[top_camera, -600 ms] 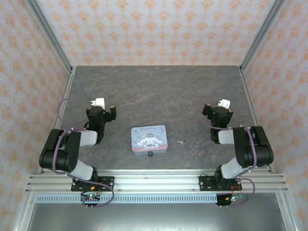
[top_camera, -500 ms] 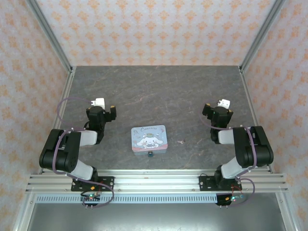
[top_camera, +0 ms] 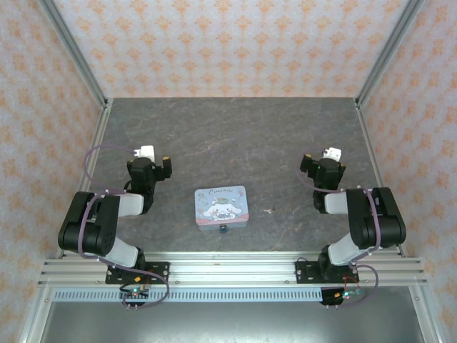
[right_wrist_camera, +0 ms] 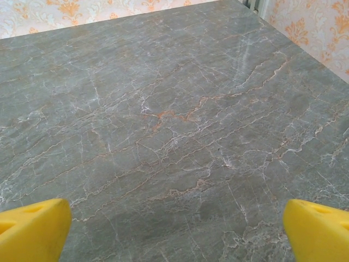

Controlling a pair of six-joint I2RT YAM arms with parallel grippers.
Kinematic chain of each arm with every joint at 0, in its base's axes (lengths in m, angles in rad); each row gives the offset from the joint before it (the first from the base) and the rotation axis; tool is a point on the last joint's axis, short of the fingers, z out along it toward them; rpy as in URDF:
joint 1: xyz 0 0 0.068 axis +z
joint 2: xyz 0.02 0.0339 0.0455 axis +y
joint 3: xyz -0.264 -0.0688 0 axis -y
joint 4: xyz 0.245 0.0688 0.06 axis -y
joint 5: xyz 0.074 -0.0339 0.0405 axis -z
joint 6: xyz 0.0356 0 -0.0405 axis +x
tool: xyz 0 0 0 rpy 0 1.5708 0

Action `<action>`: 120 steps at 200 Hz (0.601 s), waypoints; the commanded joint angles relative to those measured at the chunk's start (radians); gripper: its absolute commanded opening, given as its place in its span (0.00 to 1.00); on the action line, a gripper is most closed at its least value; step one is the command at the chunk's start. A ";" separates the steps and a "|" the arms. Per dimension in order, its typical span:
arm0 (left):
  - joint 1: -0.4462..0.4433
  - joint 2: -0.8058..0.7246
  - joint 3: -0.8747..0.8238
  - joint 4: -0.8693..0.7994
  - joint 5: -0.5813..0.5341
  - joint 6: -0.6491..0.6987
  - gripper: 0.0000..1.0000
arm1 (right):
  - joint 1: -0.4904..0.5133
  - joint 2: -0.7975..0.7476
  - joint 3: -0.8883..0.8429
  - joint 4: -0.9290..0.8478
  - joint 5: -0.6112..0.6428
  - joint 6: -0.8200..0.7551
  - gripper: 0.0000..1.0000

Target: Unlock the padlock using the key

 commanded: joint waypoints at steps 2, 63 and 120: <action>0.006 -0.023 0.049 -0.047 -0.013 0.007 1.00 | -0.004 -0.060 0.029 -0.059 0.009 0.005 0.99; 0.005 -0.082 0.444 -0.803 -0.057 -0.173 1.00 | -0.005 -0.277 0.203 -0.534 0.036 0.292 0.99; -0.096 -0.208 0.510 -1.109 0.087 -0.451 1.00 | -0.003 -0.385 0.288 -0.888 -0.376 0.441 1.00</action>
